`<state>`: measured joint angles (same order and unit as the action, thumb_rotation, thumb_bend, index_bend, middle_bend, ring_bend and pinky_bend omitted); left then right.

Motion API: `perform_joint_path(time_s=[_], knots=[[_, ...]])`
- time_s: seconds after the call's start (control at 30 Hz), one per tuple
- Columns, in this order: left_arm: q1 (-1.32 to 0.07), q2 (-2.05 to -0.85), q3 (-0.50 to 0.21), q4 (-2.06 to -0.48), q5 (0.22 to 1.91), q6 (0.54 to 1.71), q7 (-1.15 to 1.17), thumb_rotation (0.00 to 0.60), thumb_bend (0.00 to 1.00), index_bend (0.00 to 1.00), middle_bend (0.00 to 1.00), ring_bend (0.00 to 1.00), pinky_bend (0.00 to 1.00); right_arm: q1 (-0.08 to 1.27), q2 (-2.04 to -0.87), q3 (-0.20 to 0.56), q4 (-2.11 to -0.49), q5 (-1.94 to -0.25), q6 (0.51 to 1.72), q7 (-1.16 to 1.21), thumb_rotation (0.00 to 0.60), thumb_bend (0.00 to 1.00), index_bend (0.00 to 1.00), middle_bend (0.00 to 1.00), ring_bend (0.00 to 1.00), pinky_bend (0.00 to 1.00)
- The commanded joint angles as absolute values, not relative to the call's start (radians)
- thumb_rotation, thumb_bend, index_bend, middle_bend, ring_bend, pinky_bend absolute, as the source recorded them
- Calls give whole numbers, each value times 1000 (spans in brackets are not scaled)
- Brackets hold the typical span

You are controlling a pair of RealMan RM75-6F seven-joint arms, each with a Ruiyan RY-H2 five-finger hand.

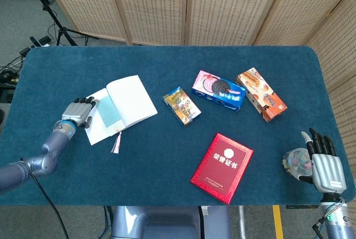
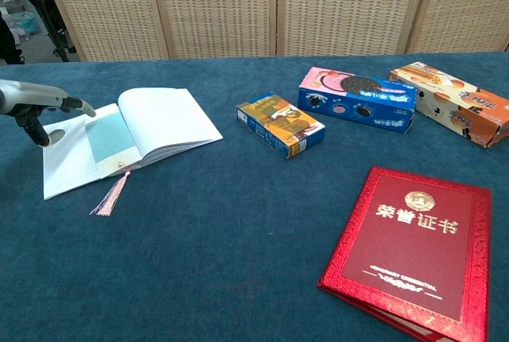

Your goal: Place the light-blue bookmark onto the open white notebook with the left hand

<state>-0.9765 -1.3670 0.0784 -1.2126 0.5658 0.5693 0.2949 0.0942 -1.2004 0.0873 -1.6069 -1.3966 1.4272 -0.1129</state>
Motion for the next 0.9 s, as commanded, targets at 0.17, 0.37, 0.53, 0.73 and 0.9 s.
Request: perform_joint_path(time_s=[0.17,0.37,0.53,0.73,0.9], knots=[[-860,-1262,20,-1405,743,798,197,600,465,0,0,0,0,95,-1197,90,-1605,-1388,1420,-106,600,156,3,0,0,0],[-708,-1200,48,-1543,929,1034,142,600,264,0,0,0,0,92,-1192,89,-1613,-1393,1426,-101,600,156,4,0,0,0],[-566,-1175,94,-1598,1061,1218,110,600,255,0,0,0,0,91,-1186,86,-1622,-1408,1434,-100,600,156,3,0,0,0],[-431,-1197,131,-1581,1156,1380,152,600,224,0,0,0,0,92,-1180,82,-1631,-1419,1434,-101,600,156,4,0,0,0],[-376,-1212,135,-1586,1190,1432,182,600,220,0,0,0,0,92,-1179,80,-1634,-1429,1440,-100,600,156,4,0,0,0]])
